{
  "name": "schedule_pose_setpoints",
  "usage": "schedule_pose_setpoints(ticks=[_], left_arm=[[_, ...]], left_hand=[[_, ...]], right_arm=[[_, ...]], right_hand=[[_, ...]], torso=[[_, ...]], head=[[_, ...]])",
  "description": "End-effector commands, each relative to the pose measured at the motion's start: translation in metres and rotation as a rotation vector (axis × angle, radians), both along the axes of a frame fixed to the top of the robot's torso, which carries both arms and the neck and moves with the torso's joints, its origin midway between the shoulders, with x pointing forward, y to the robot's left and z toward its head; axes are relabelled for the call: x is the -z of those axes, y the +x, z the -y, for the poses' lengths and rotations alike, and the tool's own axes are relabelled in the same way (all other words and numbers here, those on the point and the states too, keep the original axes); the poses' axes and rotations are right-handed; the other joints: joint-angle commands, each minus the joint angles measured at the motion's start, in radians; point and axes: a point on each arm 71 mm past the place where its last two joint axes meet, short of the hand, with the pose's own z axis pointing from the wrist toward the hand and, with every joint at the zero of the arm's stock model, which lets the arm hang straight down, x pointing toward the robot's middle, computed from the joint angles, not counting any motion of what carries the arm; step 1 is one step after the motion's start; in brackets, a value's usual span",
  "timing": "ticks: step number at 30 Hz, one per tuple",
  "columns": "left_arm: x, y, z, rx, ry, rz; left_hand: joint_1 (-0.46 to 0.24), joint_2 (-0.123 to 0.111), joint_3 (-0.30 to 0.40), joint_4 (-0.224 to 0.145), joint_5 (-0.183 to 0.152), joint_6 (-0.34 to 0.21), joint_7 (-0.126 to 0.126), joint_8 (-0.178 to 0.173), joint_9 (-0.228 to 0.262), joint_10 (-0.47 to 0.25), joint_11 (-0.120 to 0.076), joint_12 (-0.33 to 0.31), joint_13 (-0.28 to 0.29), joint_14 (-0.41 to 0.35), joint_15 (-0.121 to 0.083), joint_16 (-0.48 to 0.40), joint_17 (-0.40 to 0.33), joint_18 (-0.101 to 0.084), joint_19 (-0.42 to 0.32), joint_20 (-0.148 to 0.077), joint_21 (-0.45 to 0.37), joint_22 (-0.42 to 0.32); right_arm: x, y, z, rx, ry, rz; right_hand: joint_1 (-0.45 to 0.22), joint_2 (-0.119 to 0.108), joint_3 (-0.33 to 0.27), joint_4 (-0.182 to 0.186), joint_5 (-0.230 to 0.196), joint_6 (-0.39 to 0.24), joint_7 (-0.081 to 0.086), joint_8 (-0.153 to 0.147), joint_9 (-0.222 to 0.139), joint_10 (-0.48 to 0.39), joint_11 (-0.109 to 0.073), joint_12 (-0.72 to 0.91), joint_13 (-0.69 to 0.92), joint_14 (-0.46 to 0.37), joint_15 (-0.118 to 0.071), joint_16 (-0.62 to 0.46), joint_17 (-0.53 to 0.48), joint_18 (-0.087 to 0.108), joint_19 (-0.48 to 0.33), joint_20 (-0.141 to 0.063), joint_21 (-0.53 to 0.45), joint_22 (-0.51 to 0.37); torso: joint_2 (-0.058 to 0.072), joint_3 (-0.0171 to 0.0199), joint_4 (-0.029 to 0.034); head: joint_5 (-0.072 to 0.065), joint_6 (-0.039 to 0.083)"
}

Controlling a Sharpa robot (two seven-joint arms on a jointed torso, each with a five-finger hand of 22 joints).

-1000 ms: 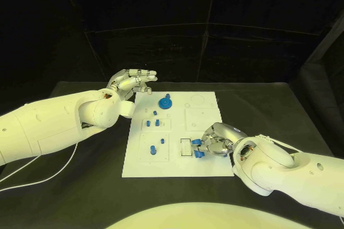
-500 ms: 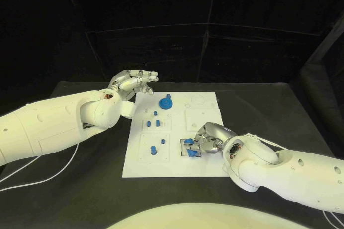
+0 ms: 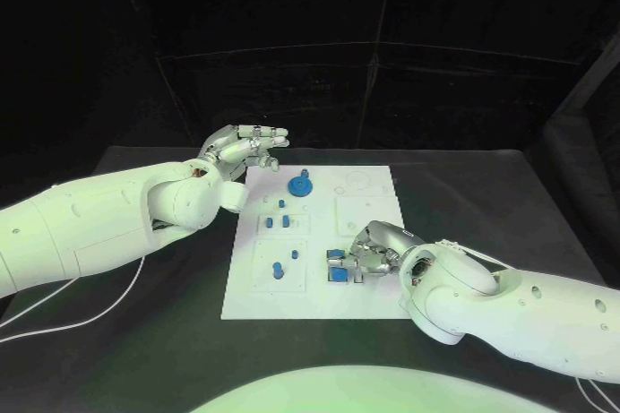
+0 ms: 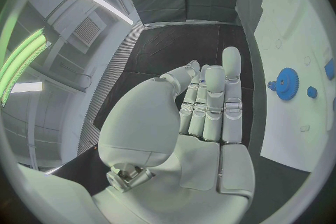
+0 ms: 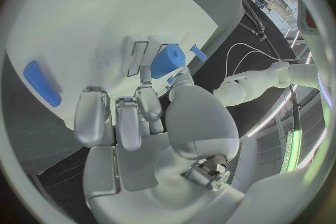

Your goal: Assemble the parts on the task board

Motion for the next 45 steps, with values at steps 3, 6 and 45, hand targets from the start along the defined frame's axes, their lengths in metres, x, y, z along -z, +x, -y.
schedule_pose_setpoints(ticks=[3,6,45], left_arm=[[-0.002,0.000,0.002,0.021,-0.003,0.003],[-0.002,0.000,0.002,0.022,-0.002,0.003],[-0.001,0.001,0.001,0.022,0.000,0.001]], left_hand=[[-0.004,0.005,0.000,0.001,0.006,-0.007,0.000,0.004,-0.002,-0.005,0.001,0.007,0.001,-0.008,0.001,0.000,0.000,0.013,-0.007,0.003,-0.005,0.000],[-0.004,0.005,0.000,0.001,0.006,-0.007,0.000,0.004,-0.002,-0.005,0.001,0.007,0.001,-0.008,0.001,0.000,0.000,0.013,-0.007,0.003,-0.005,0.000],[-0.007,0.005,0.001,0.002,0.006,-0.009,0.000,0.004,-0.002,-0.007,0.001,0.008,0.001,-0.009,0.002,0.000,-0.003,0.013,-0.007,0.003,-0.005,-0.001]], right_arm=[[-0.001,0.000,0.000,-0.008,-0.018,0.010],[-0.002,0.000,0.001,-0.005,-0.022,0.016],[-0.006,-0.003,-0.001,-0.049,-0.021,0.055]], right_hand=[[-0.092,-0.065,0.045,0.000,-0.057,-0.010,0.001,-0.009,0.010,-0.014,0.001,-0.022,-0.009,0.069,-0.003,-0.007,0.087,-0.014,0.001,0.001,-0.002,-0.004],[-0.143,-0.083,0.067,0.003,-0.058,-0.016,0.003,-0.011,0.013,-0.023,0.002,-0.041,-0.020,0.068,-0.002,-0.008,0.086,-0.014,0.000,0.001,-0.004,-0.006],[0.118,0.008,0.103,-0.056,-0.031,0.009,-0.010,0.030,0.055,0.004,-0.008,-0.007,0.022,0.075,-0.009,0.006,0.119,-0.019,0.009,-0.002,0.011,0.025]], torso=[[0.000,0.0003,-0.0003],[0.000,0.0001,-0.0006],[0.000,-0.0002,-0.0004]], head=[[-0.001,-0.001],[-0.001,-0.002],[0.001,-0.008]])
